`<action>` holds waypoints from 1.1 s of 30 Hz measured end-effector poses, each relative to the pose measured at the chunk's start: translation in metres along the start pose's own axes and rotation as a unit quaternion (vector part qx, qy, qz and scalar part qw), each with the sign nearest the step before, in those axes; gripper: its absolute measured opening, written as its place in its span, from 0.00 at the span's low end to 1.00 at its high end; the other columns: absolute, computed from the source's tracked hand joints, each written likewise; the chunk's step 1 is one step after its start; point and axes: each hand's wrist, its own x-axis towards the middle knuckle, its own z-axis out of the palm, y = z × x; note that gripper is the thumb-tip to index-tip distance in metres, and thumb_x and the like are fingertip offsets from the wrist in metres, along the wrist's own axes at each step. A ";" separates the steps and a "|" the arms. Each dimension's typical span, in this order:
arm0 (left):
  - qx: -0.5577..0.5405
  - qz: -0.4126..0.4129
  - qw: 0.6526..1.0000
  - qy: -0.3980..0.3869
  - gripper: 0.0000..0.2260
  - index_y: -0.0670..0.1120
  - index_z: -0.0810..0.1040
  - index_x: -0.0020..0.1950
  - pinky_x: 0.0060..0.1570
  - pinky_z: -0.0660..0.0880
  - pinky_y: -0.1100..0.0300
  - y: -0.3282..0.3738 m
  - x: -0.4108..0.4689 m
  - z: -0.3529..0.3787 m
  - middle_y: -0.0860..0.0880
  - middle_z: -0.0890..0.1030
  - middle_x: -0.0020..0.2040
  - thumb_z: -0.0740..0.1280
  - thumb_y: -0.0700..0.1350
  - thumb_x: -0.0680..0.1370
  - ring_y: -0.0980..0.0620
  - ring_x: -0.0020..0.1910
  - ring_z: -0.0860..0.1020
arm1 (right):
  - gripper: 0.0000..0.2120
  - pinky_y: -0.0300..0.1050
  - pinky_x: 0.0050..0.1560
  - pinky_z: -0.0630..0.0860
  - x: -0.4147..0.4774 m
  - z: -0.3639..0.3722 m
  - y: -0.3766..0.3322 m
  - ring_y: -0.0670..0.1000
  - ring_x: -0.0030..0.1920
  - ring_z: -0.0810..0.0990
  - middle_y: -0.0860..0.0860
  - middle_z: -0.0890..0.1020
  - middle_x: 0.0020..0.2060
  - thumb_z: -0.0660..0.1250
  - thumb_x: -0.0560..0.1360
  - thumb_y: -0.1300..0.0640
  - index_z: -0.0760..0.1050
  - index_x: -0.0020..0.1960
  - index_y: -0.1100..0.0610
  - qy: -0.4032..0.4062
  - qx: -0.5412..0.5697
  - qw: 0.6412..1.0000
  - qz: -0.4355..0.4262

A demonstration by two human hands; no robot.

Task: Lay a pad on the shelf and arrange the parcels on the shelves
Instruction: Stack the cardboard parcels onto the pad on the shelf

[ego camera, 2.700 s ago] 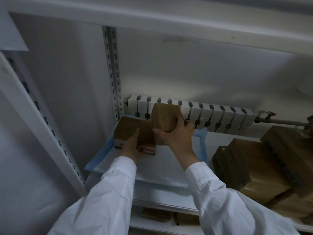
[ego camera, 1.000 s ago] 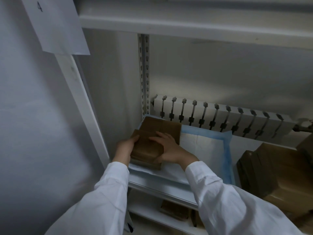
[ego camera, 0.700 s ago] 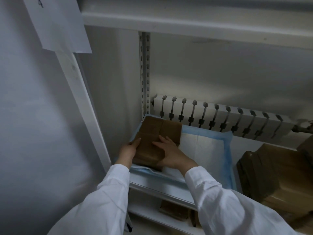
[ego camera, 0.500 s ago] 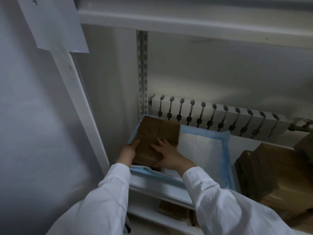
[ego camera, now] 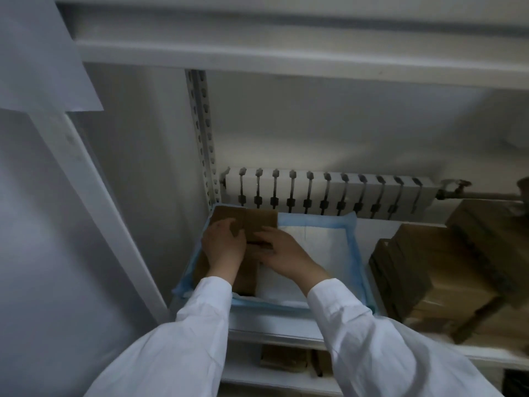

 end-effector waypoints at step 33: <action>-0.421 -0.226 0.802 -0.358 0.15 0.49 0.72 0.50 0.45 0.72 0.56 0.219 -0.187 0.144 0.49 0.77 0.42 0.57 0.60 0.78 0.52 0.41 0.75 | 0.28 0.54 0.72 0.51 -0.173 -0.175 0.127 0.58 0.75 0.53 0.55 0.58 0.75 0.50 0.78 0.40 0.59 0.74 0.54 0.159 -0.160 0.939 0.260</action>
